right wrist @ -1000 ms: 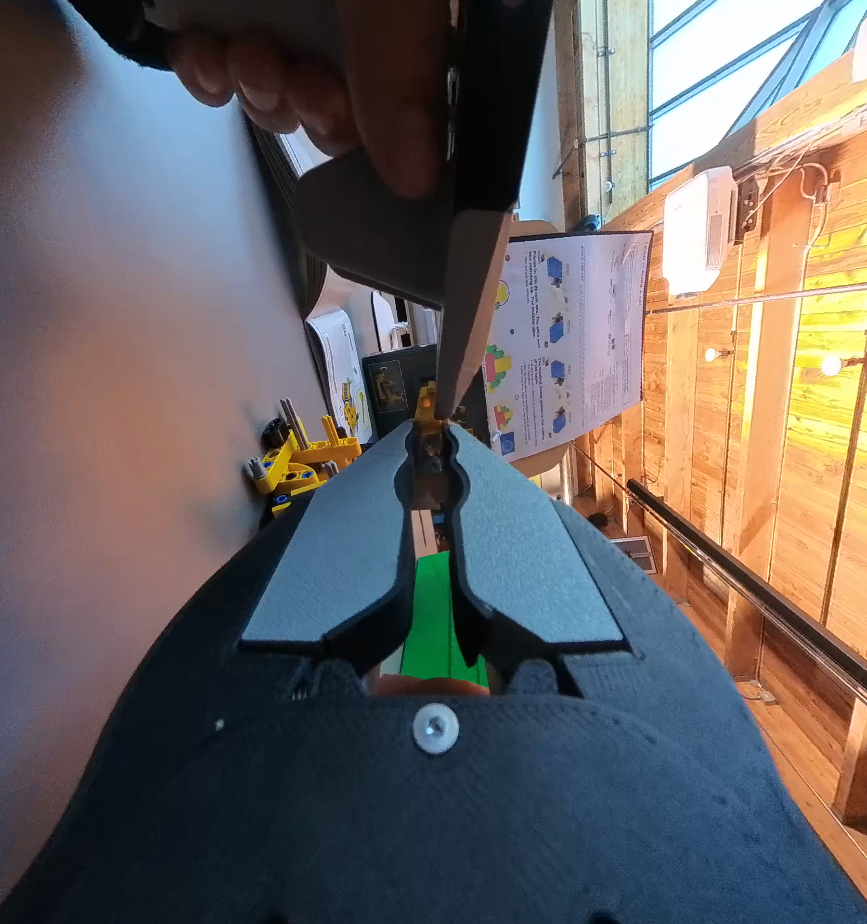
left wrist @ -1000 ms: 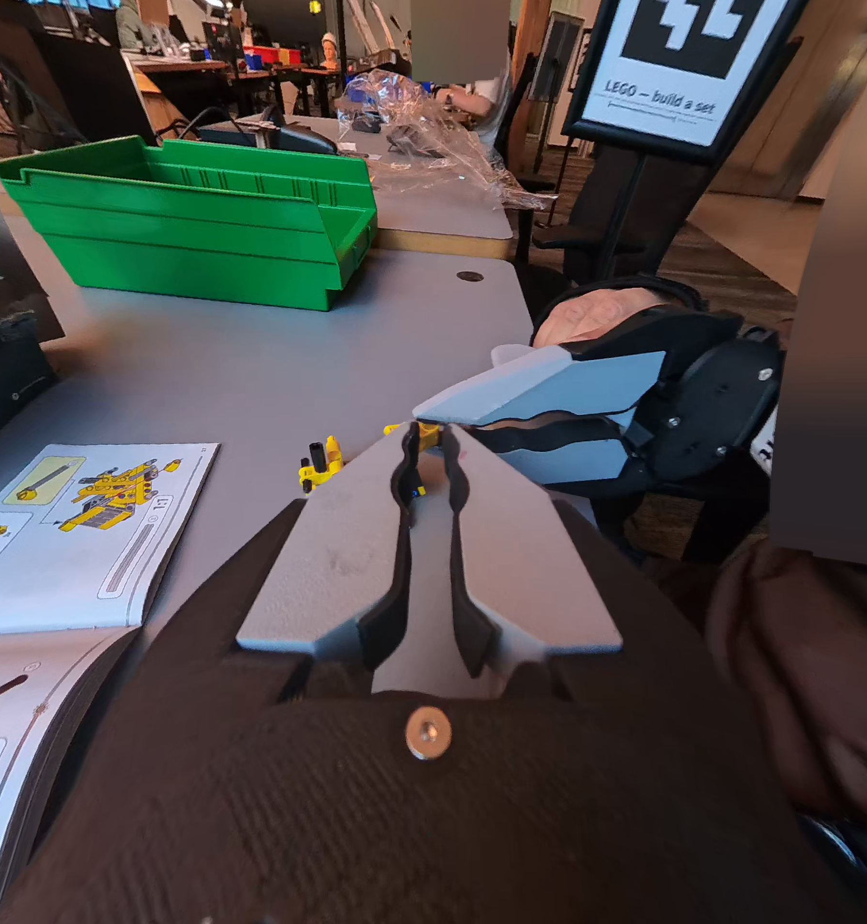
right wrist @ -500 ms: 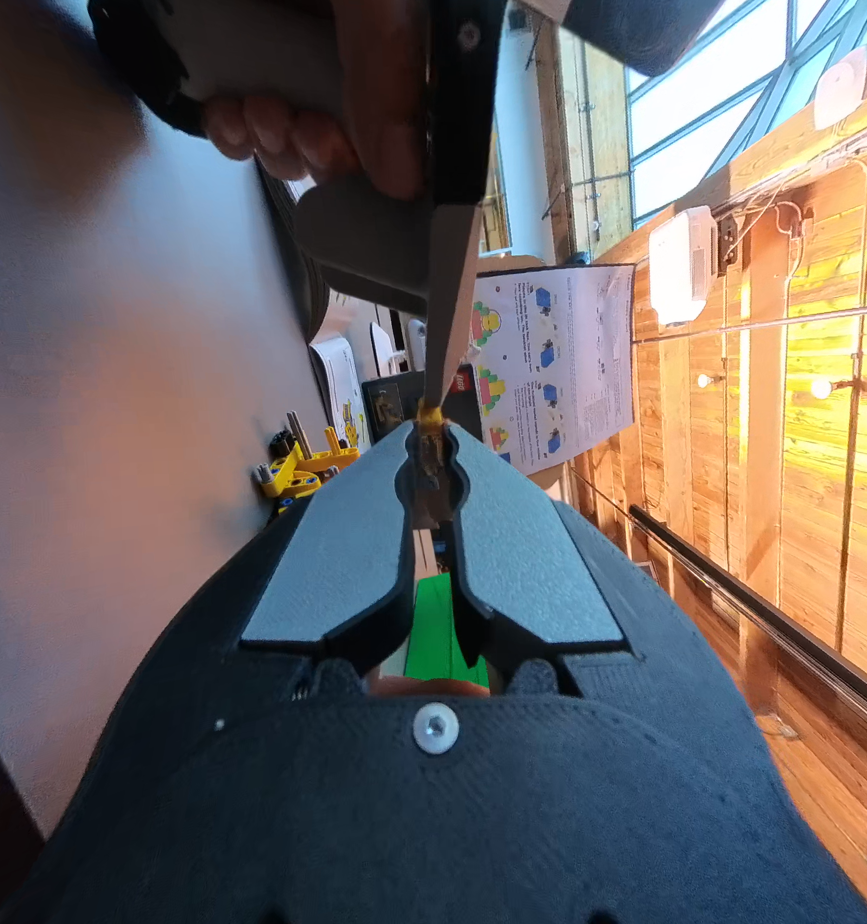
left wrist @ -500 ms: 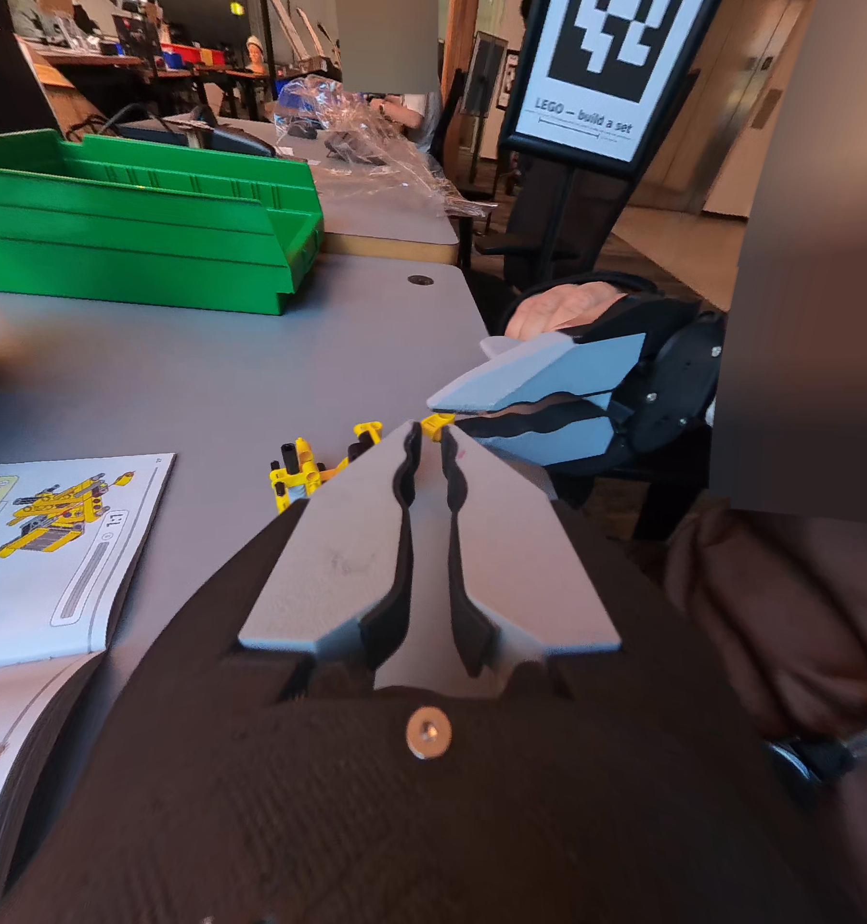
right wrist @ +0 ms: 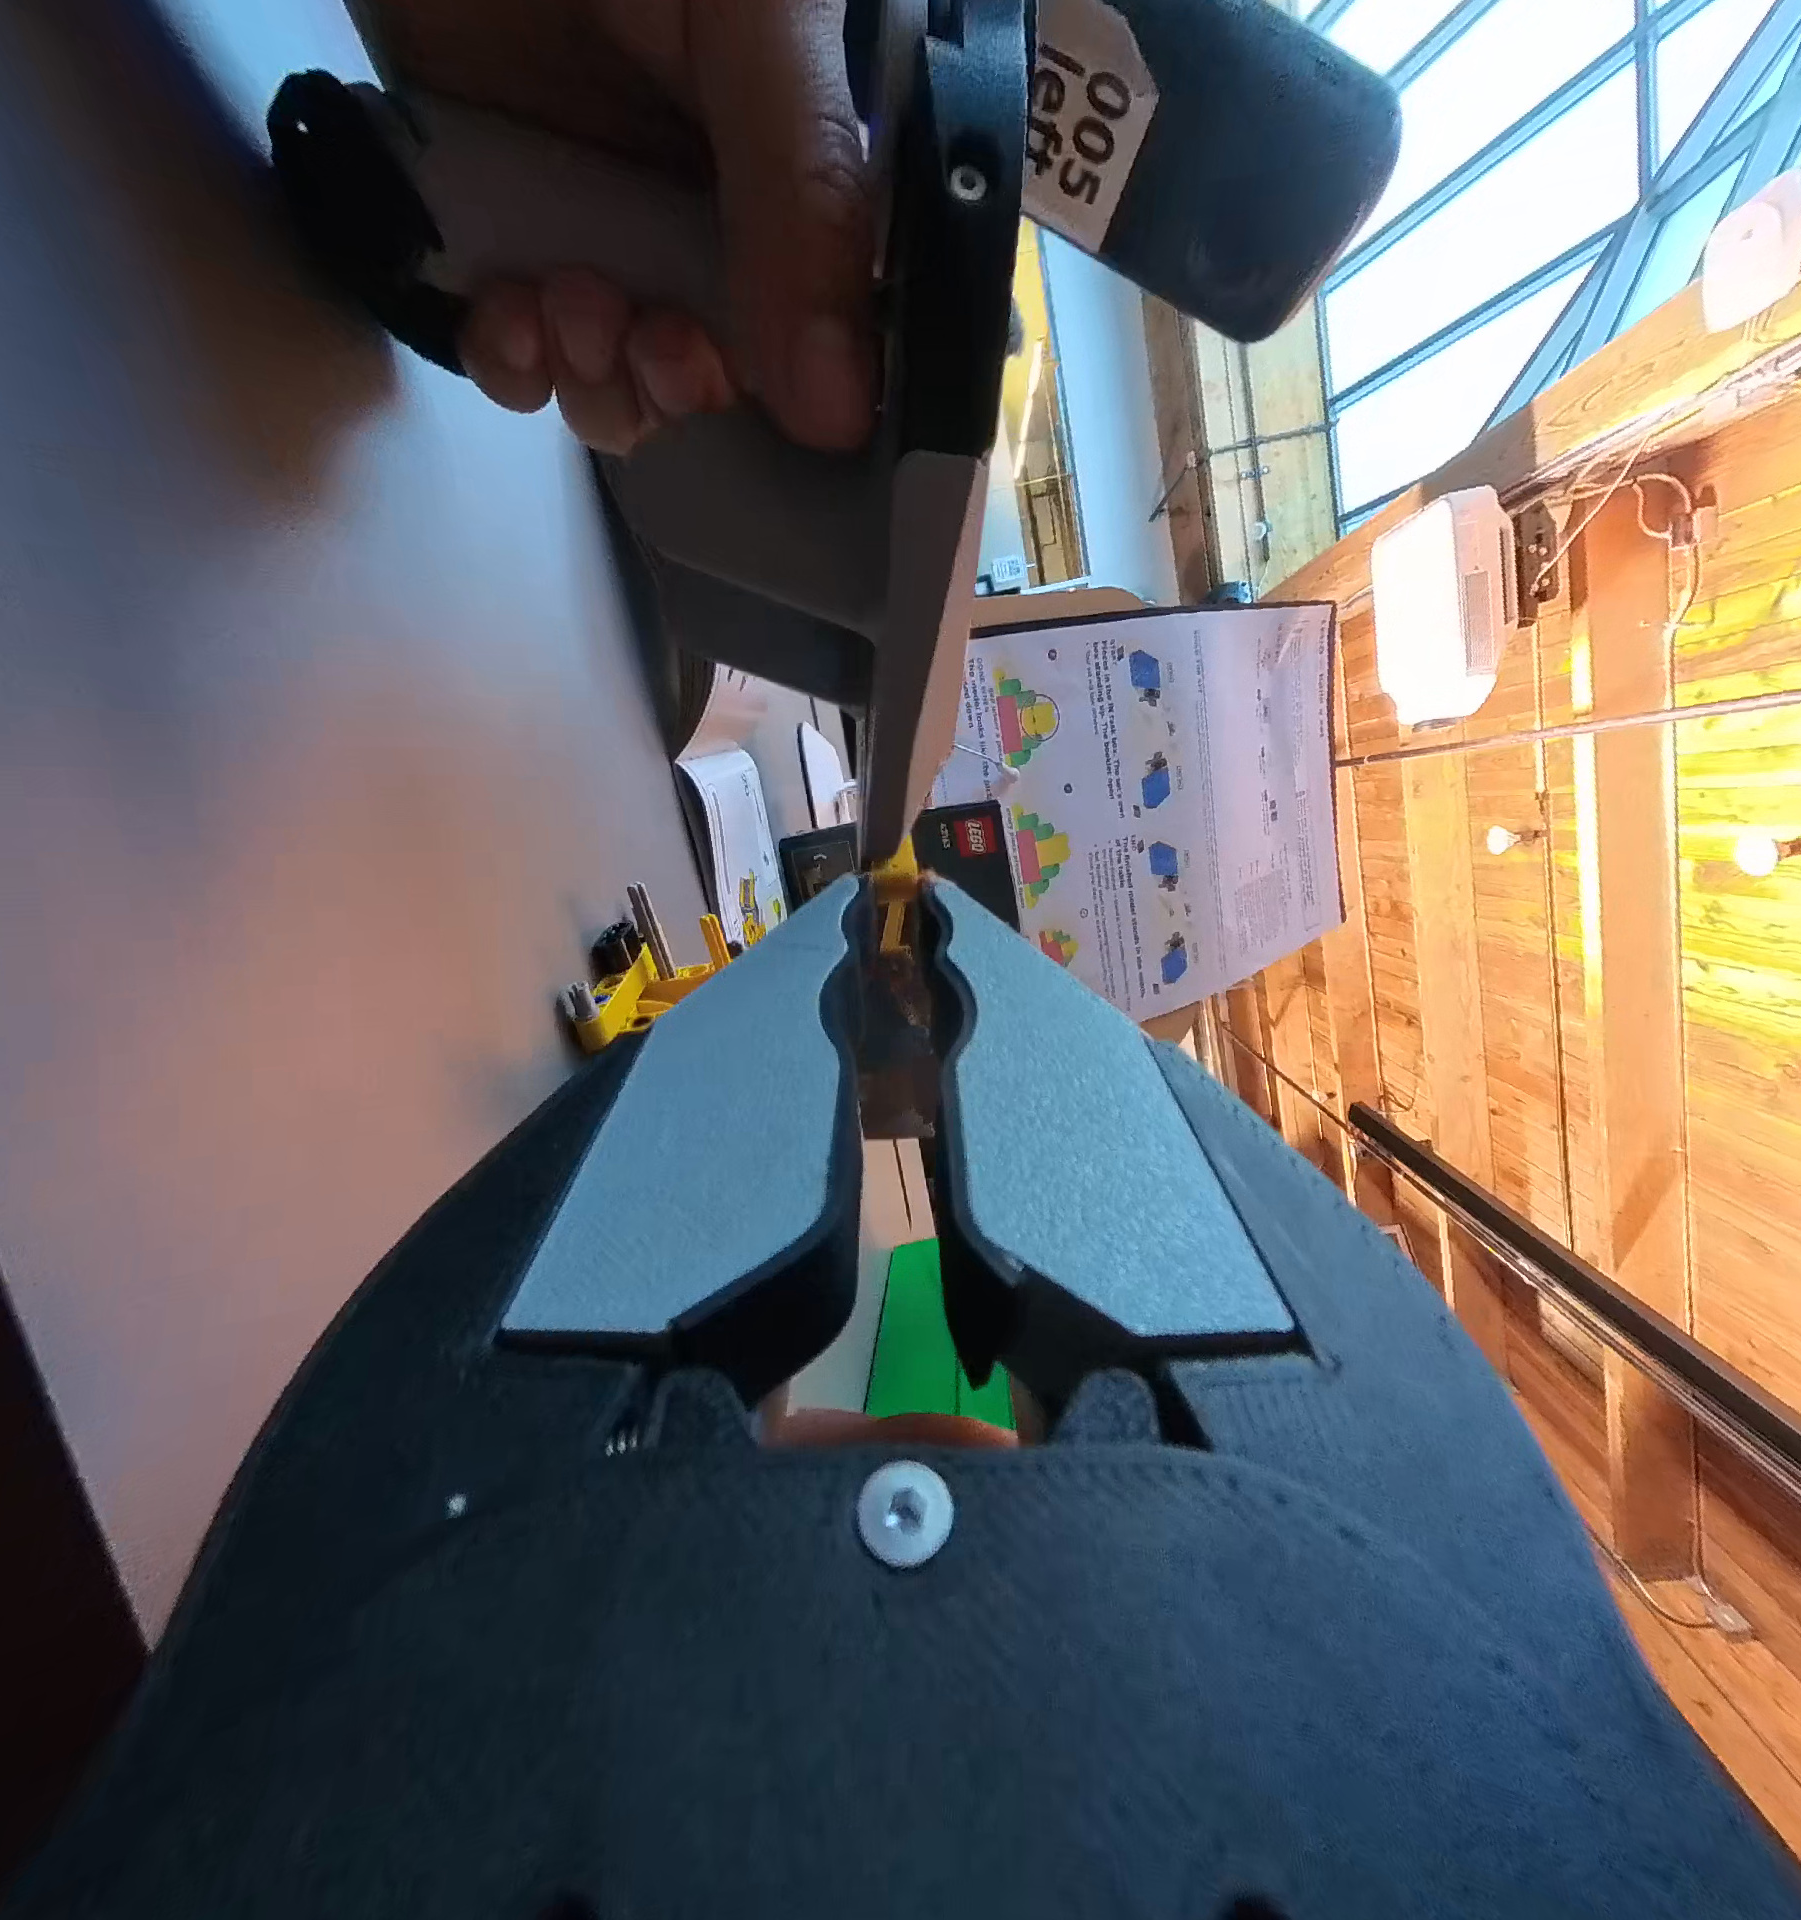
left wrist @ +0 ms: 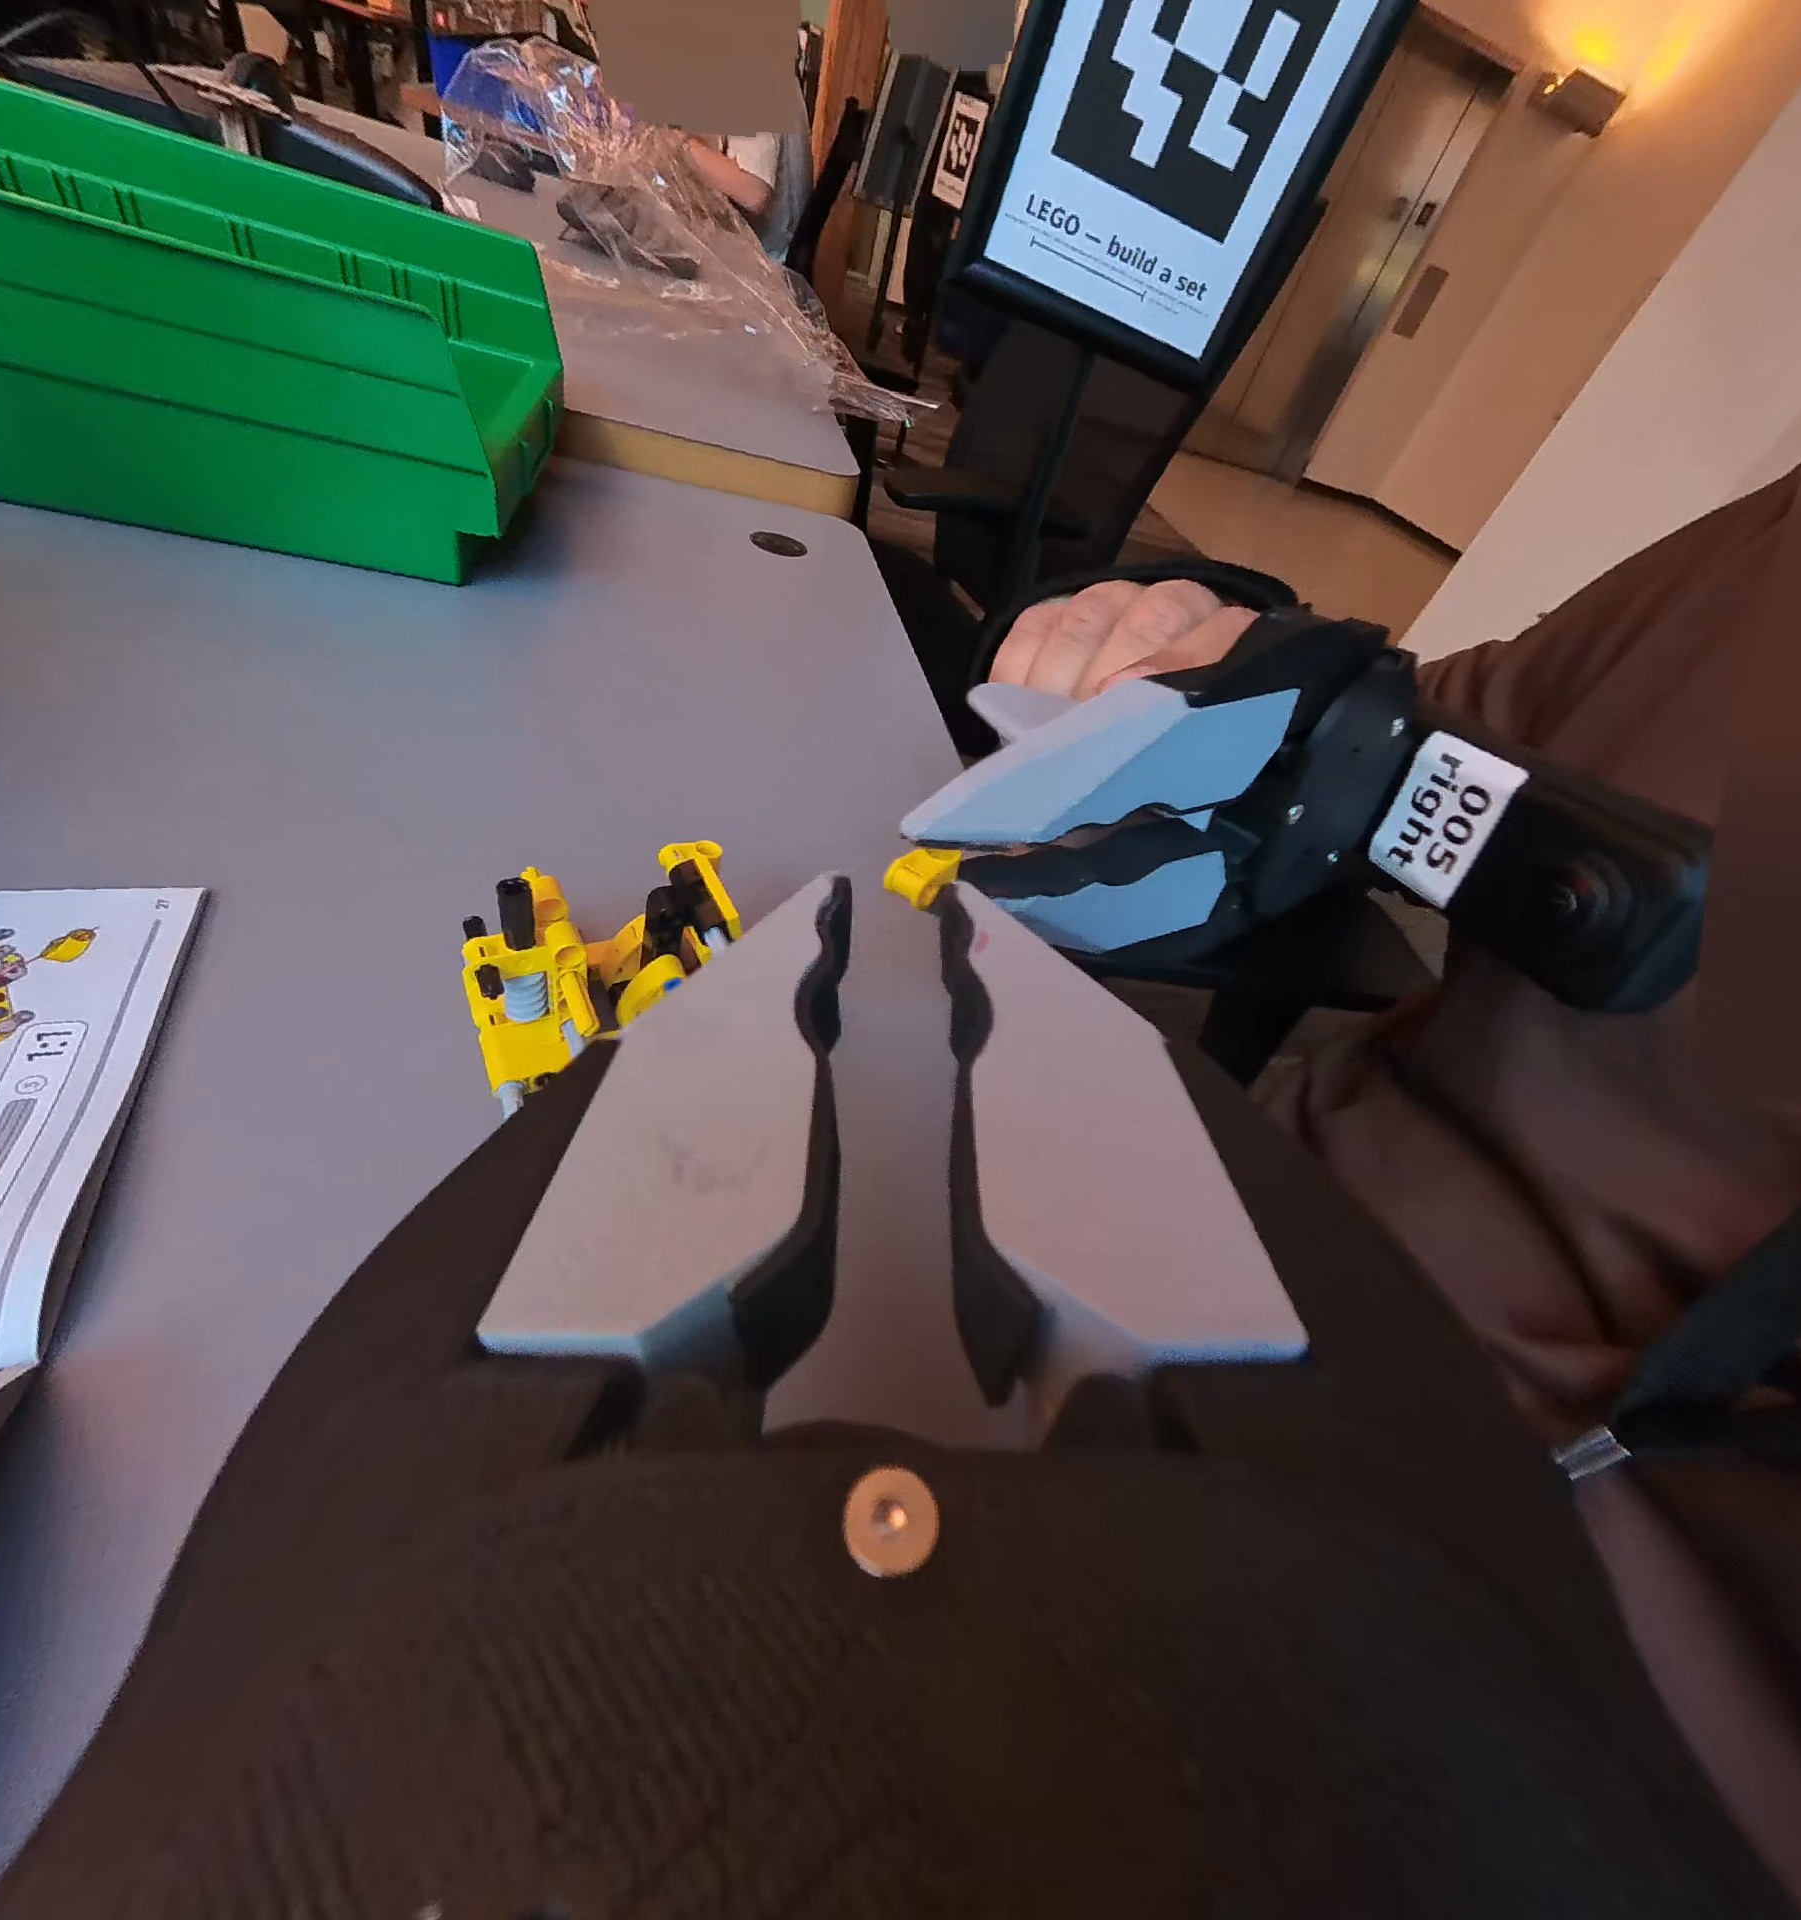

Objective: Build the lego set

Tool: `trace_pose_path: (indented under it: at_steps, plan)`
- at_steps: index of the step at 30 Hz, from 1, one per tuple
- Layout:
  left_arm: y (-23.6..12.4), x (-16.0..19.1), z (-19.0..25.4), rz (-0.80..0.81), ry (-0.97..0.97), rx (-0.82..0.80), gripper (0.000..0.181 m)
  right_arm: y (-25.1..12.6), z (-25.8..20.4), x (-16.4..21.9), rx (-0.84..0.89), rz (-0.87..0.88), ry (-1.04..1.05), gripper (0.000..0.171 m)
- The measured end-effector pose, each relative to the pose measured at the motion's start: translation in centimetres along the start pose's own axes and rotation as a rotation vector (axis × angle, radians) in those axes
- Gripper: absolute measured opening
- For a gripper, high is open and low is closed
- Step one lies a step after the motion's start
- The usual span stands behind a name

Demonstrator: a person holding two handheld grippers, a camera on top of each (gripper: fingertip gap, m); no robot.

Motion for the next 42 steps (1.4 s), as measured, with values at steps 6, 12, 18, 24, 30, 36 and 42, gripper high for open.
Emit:
trace_pose_path:
  at_steps: [6, 12, 18, 24, 30, 36, 42]
  plan:
    - [-0.1, 0.2, 0.4, -0.012, 0.054, 0.004, 0.007, -0.1, 0.0, -0.1, -0.004, 0.011, 0.006, 0.004]
    - [-0.6, 0.4, 1.4, -0.03, -0.091, 0.25, 0.006, -1.4, 1.1, -1.0, -0.039, 0.18, 0.116, 0.005]
    - [-1.2, 1.0, 2.7, -0.103, -0.15, 0.476, 0.006, -2.5, 2.4, -2.4, -0.2, 0.393, 0.236, 0.005]
    - [-1.7, 1.5, 4.0, -0.165, -0.181, 0.661, 0.006, -3.3, 3.4, -4.1, -0.266, 0.526, 0.241, 0.004]
    - [-1.8, 0.4, 1.7, -0.069, -0.279, 0.556, 0.004, -1.7, 3.6, -3.1, -0.247, 0.315, 0.146, 0.005]
    - [-1.4, 0.3, 1.1, -0.077, -0.167, 0.329, 0.011, -0.7, 1.5, -2.1, -0.245, 0.18, 0.052, 0.004]
    - [-1.1, 0.3, 0.7, -0.077, -0.138, 0.221, 0.011, -0.2, 1.0, -1.4, -0.247, 0.123, 0.068, 0.005]
Point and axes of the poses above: each gripper's, where its closed fingertips meet, y out along the fingers, x out of its underside, z = x × y across the jaws, the point moved 6 cm from there along -y, back along the fingers, and after that the axes turned 12 degrees about -y, right-handed, at the moved point
